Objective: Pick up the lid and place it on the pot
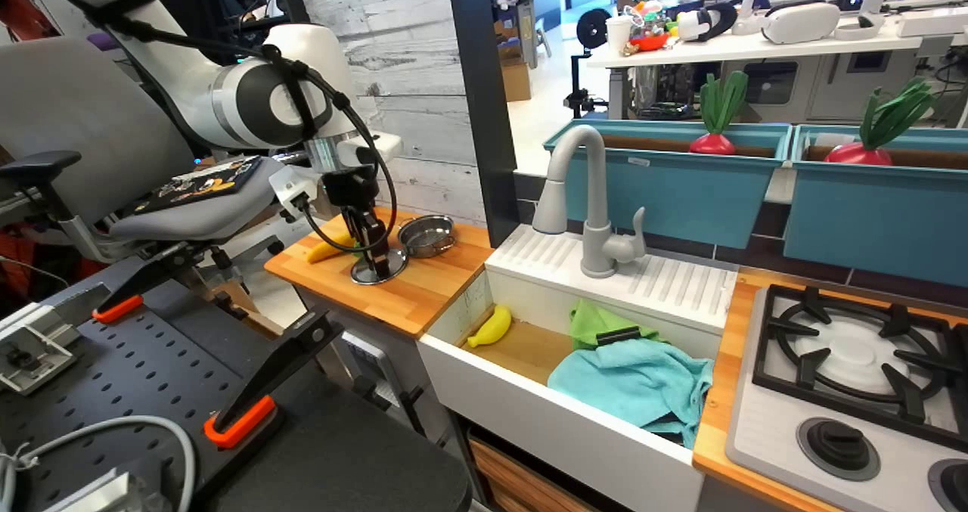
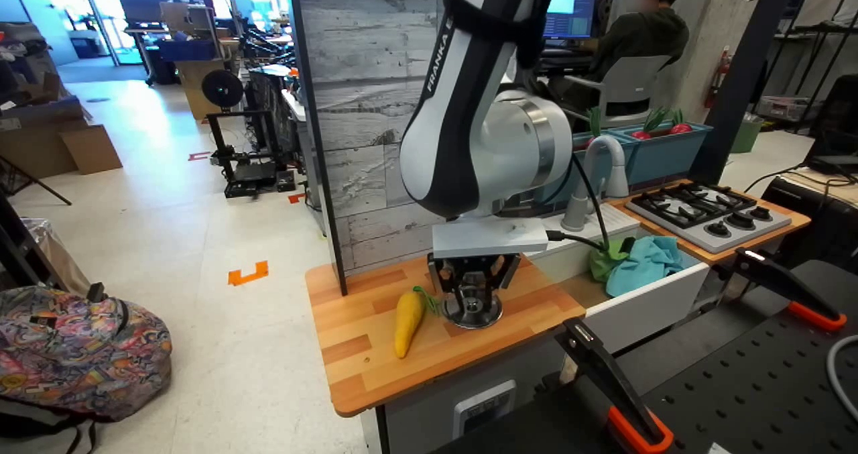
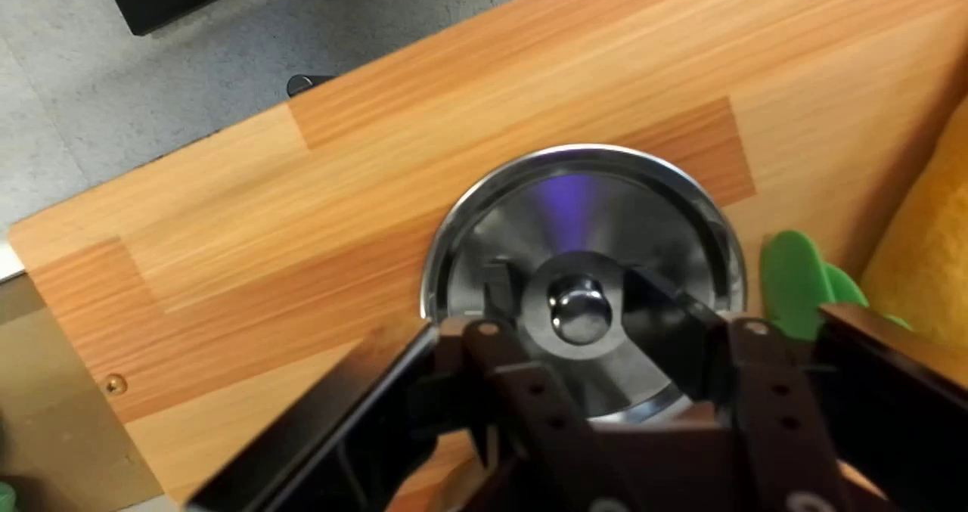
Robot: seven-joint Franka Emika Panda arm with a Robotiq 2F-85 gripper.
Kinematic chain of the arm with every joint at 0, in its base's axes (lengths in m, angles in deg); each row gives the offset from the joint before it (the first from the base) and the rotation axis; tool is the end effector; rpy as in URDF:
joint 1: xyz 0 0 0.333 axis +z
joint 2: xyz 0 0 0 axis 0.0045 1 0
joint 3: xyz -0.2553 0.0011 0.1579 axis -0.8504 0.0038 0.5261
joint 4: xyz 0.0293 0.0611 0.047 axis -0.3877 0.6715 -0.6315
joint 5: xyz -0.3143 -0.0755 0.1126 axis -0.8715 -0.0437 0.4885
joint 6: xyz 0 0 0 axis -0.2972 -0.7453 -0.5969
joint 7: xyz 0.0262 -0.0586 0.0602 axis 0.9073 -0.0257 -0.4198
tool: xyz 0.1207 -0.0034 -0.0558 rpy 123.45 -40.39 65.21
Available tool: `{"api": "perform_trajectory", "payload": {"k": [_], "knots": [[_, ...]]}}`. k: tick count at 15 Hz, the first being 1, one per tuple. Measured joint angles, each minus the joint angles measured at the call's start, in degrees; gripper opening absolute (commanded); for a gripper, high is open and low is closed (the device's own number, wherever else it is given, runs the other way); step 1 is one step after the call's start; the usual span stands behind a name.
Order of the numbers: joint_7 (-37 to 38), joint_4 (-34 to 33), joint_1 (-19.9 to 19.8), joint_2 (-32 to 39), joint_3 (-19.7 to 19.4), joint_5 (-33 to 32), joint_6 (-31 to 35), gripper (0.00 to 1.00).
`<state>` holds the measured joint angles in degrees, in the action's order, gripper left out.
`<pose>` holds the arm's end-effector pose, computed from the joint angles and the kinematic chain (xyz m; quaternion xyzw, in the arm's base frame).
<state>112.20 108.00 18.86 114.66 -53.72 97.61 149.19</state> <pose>0.5466 0.1186 0.0058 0.9853 -0.1645 -0.0361 0.0301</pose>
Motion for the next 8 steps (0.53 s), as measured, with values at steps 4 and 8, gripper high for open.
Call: {"api": "perform_trajectory", "payload": {"k": [4,8], "knots": [[0.11,-0.93,0.45,0.02,-0.37,-0.70,-0.53,0.06],[0.59,-1.00,1.68,0.02,-1.09,-2.75,-0.43,0.06]]}}
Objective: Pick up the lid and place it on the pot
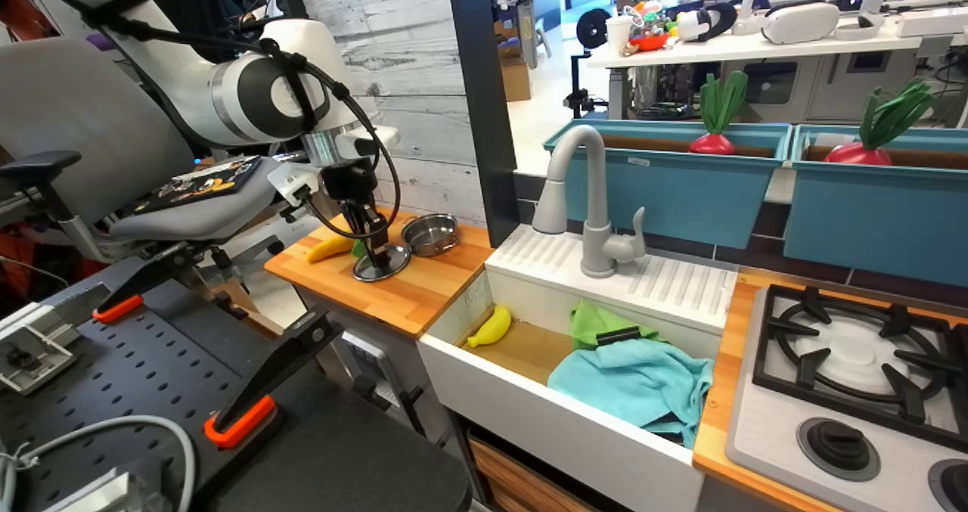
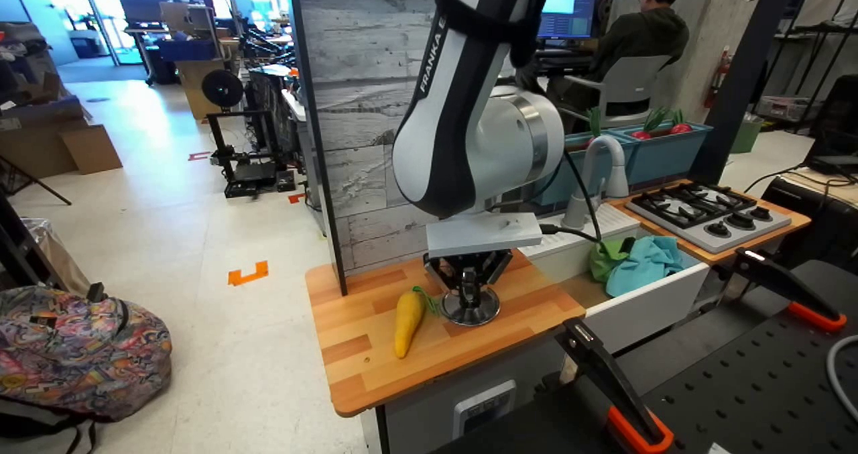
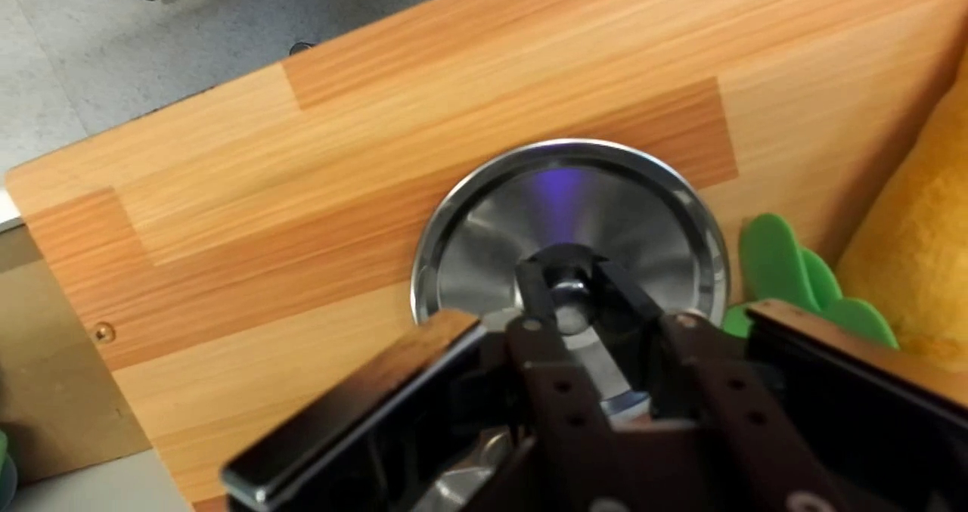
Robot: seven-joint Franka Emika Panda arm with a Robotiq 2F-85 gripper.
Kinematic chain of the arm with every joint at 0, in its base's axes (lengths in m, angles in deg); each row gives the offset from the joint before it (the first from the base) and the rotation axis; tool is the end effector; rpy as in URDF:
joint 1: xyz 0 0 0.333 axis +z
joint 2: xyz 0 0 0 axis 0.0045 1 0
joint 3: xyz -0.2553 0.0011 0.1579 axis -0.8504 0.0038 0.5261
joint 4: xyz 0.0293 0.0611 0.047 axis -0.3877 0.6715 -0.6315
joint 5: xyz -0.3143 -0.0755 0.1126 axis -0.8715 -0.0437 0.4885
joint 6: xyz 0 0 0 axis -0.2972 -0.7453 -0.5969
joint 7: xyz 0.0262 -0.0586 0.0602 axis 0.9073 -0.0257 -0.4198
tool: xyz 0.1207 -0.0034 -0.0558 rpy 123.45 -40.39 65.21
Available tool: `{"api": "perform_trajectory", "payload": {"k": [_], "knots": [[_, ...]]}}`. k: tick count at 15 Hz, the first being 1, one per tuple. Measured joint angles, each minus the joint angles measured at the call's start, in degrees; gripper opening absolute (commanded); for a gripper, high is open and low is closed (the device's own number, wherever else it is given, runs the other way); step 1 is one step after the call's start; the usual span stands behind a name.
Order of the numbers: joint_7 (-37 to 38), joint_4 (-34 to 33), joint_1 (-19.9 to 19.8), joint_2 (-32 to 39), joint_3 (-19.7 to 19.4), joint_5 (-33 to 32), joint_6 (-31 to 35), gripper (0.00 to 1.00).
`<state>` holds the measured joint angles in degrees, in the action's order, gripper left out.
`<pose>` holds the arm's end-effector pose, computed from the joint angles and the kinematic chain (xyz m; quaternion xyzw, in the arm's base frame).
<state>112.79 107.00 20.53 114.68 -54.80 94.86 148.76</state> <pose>0.5517 0.1273 0.0107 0.9891 -0.1383 -0.0253 0.0441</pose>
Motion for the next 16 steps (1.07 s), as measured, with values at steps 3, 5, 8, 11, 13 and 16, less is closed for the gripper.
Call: {"api": "perform_trajectory", "payload": {"k": [3,5,8,11,13,16], "knots": [[0.12,0.22,2.03,-0.19,-0.77,-2.14,0.41,0.06],[0.12,0.74,3.75,-0.44,-1.26,-3.55,0.45,0.06],[0.12,1.81,5.61,-1.05,-1.47,-4.49,0.52,0.06],[0.12,3.64,6.30,-2.46,-1.48,-4.92,0.93,0.06],[0.12,5.44,6.29,-3.93,-1.58,-4.92,2.08,0.06],[0.09,8.45,5.85,-6.73,-1.90,-4.92,3.26,0.06]]}}
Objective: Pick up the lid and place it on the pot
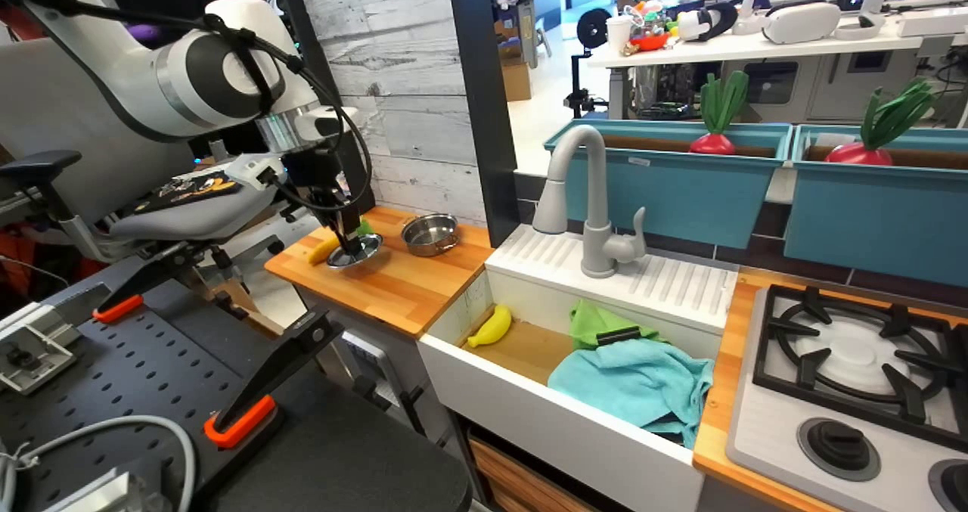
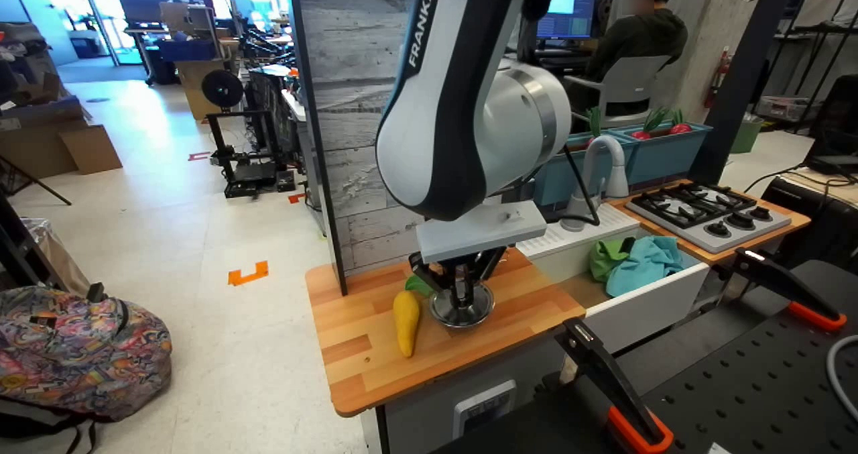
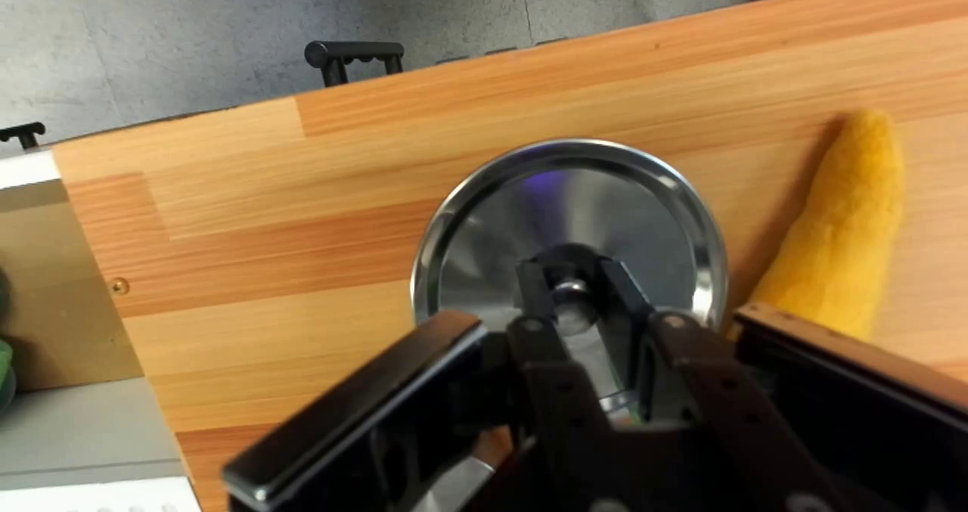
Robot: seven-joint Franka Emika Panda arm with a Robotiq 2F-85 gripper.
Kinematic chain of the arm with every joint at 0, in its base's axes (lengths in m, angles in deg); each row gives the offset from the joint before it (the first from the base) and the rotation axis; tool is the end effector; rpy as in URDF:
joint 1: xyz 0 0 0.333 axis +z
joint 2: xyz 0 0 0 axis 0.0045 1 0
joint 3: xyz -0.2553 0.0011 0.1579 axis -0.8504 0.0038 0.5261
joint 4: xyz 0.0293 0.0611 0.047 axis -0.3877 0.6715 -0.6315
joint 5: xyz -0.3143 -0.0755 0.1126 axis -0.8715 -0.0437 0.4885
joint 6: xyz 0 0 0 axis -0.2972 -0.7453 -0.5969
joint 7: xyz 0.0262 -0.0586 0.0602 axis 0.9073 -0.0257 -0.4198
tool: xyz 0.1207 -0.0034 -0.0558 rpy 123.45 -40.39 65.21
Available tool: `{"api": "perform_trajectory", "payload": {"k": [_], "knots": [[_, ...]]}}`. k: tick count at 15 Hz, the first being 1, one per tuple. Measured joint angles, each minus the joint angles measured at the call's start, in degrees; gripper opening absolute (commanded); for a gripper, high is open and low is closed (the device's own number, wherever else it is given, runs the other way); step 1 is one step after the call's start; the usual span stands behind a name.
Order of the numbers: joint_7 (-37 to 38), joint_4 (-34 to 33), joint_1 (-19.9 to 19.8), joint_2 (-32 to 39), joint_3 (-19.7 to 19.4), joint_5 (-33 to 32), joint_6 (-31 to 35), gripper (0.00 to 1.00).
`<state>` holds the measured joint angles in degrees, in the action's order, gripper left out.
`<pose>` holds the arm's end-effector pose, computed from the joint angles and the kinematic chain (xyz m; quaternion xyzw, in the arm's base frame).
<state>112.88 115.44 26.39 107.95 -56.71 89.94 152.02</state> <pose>0.5251 0.1592 0.0427 0.9959 -0.0648 -0.0018 0.0629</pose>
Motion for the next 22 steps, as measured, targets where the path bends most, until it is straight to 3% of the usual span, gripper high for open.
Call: {"api": "perform_trajectory", "payload": {"k": [10,22], "knots": [[-2.02,1.57,-8.26,-4.42,0.04,0.04,0.78,0.06],[-2.89,-5.73,-11.65,-1.45,1.90,0.29,0.79,0.06]]}}
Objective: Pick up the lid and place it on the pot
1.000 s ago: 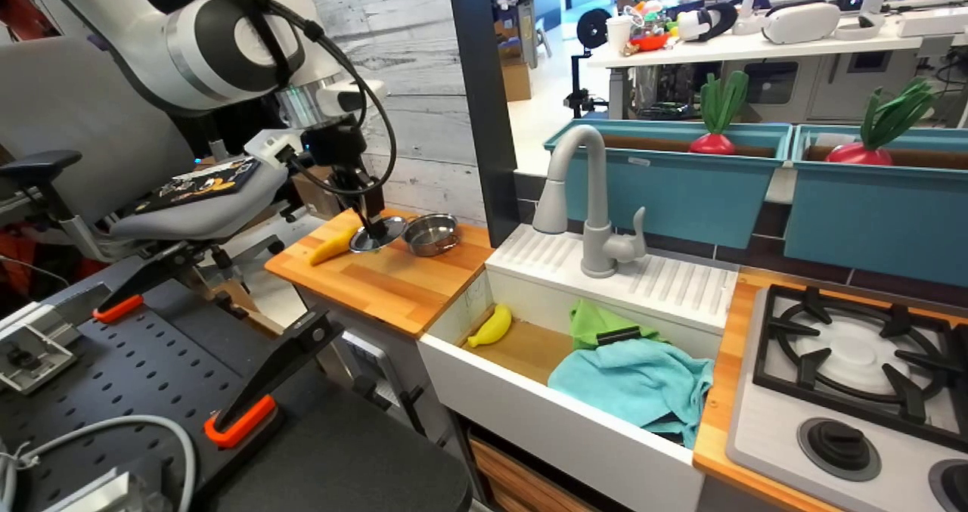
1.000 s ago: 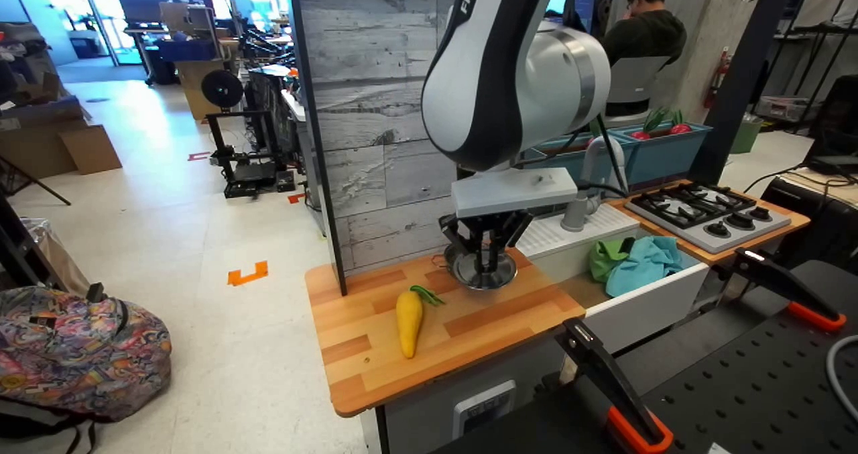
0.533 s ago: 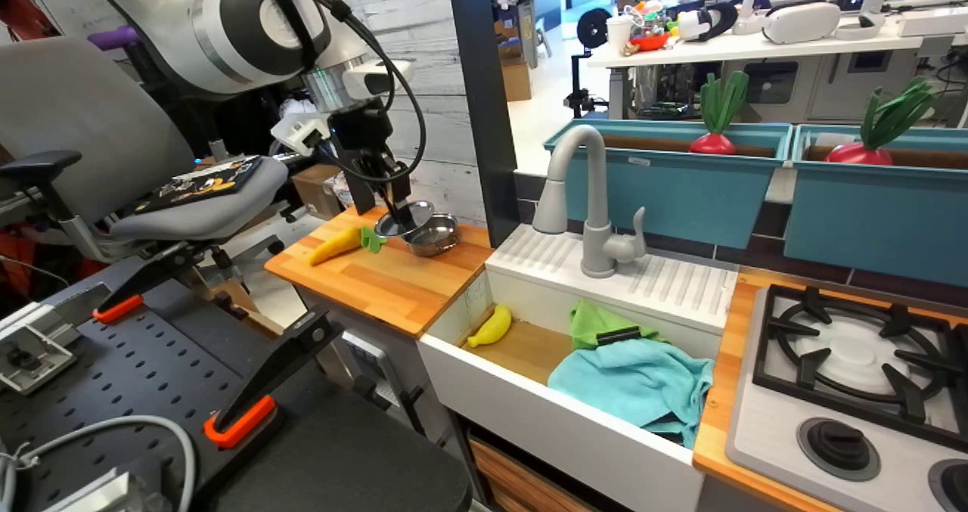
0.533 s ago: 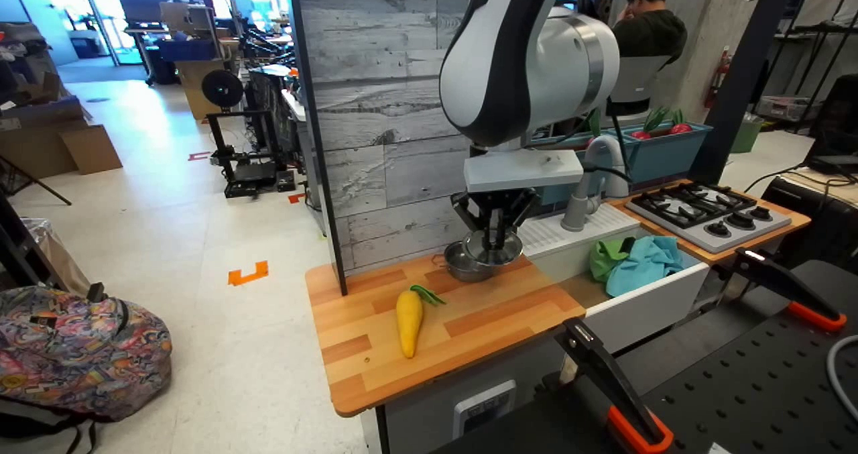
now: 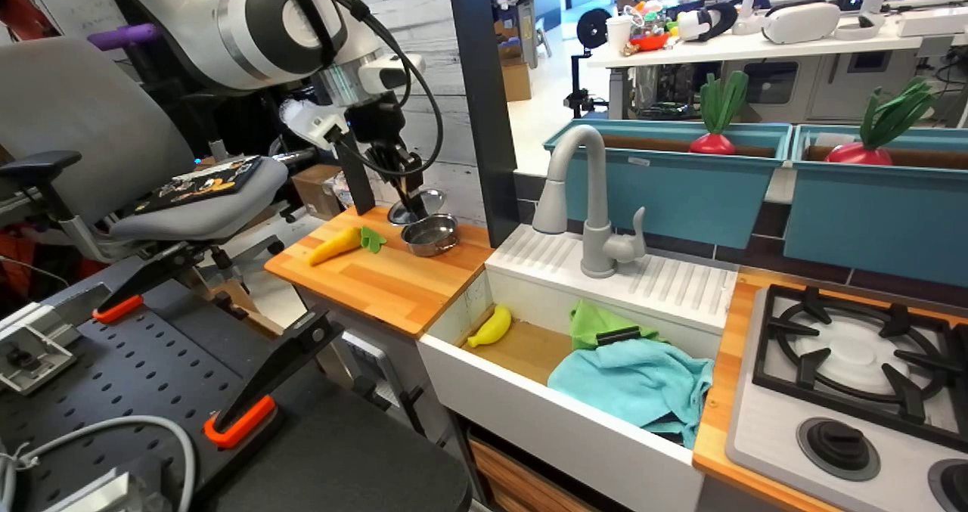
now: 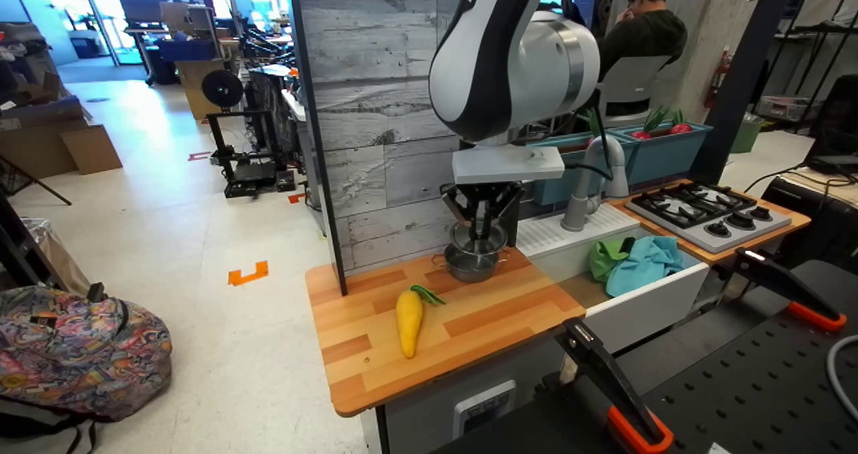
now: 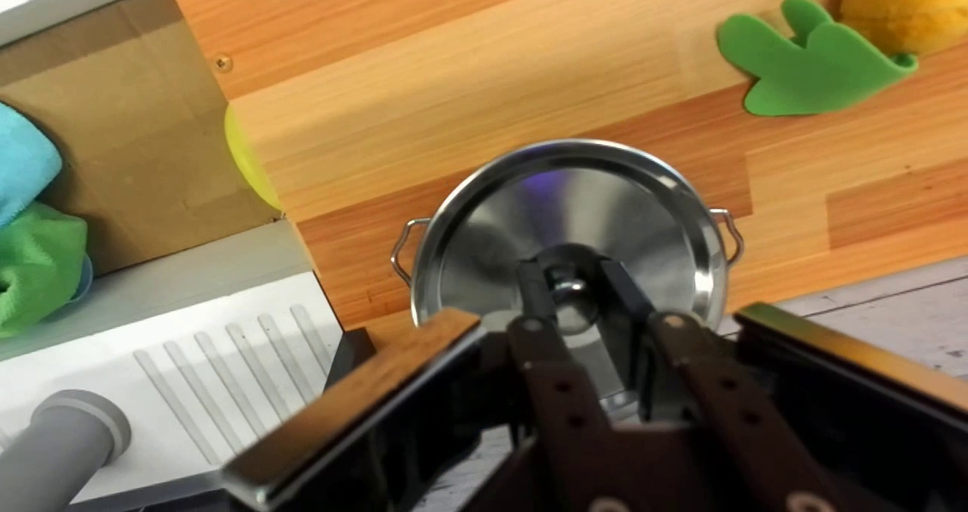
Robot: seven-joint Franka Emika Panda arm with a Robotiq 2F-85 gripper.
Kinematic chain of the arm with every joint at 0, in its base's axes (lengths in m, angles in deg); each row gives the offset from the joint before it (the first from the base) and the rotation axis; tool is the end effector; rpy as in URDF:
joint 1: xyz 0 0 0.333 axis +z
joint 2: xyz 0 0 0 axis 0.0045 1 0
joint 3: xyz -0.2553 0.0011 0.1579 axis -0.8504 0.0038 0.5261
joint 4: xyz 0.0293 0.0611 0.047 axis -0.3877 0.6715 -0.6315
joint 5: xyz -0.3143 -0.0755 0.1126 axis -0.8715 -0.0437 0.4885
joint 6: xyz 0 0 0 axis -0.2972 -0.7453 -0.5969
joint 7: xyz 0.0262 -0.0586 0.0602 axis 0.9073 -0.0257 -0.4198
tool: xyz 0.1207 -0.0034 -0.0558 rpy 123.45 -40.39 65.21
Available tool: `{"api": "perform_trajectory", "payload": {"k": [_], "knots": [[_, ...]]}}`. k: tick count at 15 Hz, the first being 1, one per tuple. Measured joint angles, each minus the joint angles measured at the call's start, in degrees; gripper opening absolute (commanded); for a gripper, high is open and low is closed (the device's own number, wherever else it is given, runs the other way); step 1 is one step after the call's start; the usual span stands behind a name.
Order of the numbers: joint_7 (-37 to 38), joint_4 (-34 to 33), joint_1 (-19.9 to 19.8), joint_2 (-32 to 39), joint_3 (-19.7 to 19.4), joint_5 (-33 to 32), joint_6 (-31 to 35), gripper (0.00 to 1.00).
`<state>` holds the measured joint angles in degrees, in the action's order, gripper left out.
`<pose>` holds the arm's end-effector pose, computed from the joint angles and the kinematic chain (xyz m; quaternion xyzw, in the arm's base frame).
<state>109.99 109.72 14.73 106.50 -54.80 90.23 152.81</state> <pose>0.5914 0.0803 0.0853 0.9898 -0.1300 0.0517 0.0280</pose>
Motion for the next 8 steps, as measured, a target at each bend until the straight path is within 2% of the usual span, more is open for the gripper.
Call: {"api": "perform_trajectory", "payload": {"k": [8], "knots": [[-2.55,-5.51,-2.82,5.50,2.85,0.93,-0.19,0.06]]}}
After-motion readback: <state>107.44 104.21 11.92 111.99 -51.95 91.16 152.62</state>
